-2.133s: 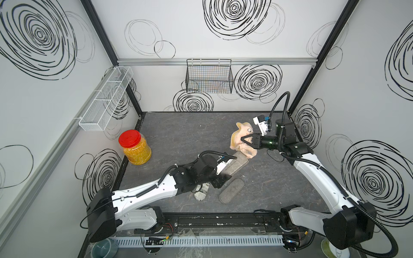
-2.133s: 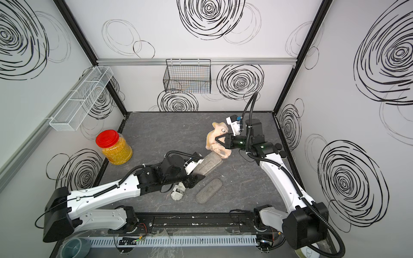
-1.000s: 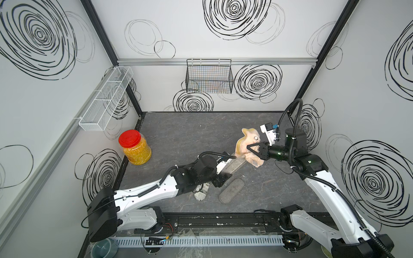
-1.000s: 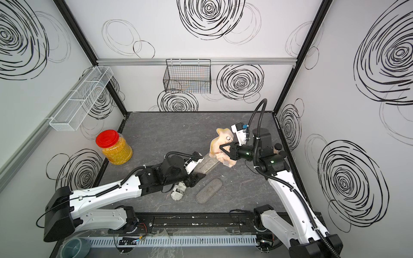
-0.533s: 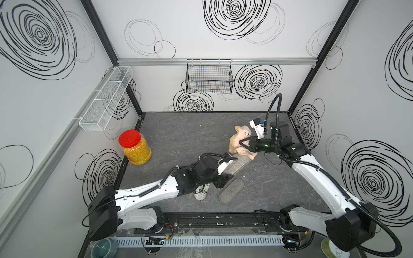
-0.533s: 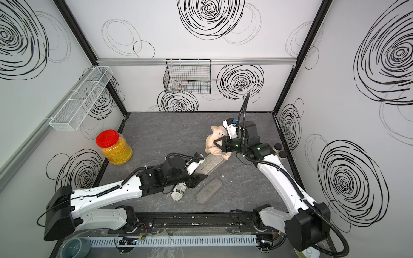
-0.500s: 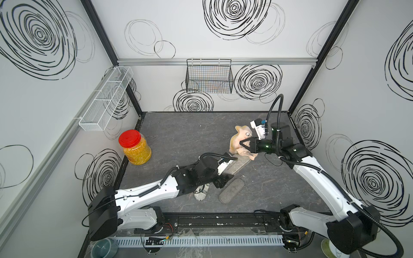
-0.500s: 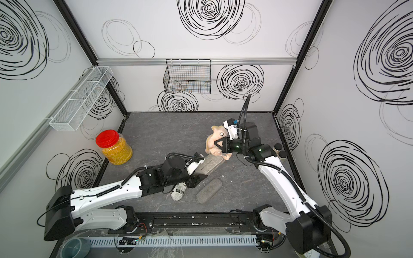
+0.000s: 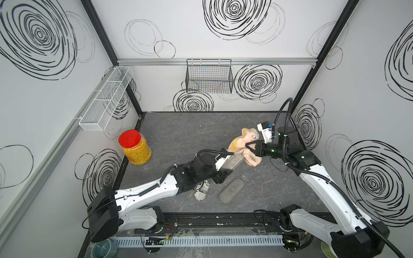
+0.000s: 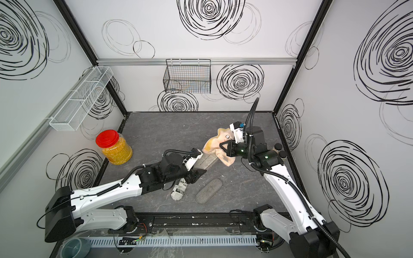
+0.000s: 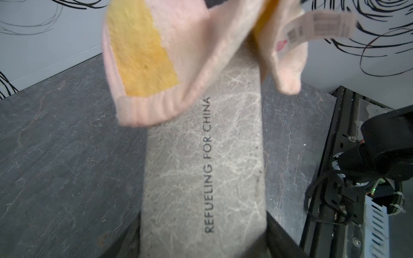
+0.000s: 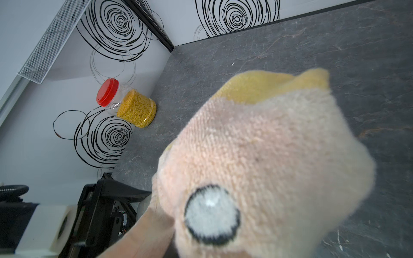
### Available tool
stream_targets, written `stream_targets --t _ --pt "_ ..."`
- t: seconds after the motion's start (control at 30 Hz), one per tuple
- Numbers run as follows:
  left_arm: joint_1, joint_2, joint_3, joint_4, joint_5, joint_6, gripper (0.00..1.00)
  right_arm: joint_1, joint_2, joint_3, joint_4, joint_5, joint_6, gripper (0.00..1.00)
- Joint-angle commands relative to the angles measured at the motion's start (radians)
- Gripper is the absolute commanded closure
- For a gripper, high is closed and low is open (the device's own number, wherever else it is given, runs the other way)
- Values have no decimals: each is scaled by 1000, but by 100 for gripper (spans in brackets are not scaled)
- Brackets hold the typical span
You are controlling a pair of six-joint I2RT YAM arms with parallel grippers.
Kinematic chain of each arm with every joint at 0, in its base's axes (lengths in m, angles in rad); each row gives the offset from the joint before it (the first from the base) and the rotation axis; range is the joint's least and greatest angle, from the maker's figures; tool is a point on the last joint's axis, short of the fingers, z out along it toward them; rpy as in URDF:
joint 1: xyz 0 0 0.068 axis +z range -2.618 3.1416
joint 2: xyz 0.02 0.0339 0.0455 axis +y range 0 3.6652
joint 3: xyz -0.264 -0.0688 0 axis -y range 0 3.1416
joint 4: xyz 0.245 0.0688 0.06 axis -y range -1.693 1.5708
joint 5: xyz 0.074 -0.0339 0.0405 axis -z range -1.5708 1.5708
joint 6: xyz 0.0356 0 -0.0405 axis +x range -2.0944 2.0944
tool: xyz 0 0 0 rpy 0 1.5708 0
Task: Wipe the eyeglass case
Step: Wipe the dirt from the eyeglass case.
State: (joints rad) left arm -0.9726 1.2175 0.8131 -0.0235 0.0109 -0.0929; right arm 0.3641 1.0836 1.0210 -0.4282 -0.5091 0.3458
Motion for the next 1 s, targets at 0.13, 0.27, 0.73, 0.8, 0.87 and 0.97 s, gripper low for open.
stream_targets --t 0.13,0.27,0.73,0.8,0.87,0.97 --pt "-7 -46 -9 103 9 7 44 5 104 93 65 -71 23 92" --pt "9 -29 -20 165 44 -24 44 2 9 26 41 -36 5 92" --pt "0 -48 -19 163 47 -17 44 -6 76 92 66 -107 -16 91" --pt "-2 -62 -30 169 46 -22 44 -4 118 111 79 -108 -9 92" --pt "-2 -69 -34 170 37 -25 44 -4 137 114 60 -109 -5 92" --pt "0 -69 -38 175 17 -24 44 2 98 86 14 -88 -11 92"
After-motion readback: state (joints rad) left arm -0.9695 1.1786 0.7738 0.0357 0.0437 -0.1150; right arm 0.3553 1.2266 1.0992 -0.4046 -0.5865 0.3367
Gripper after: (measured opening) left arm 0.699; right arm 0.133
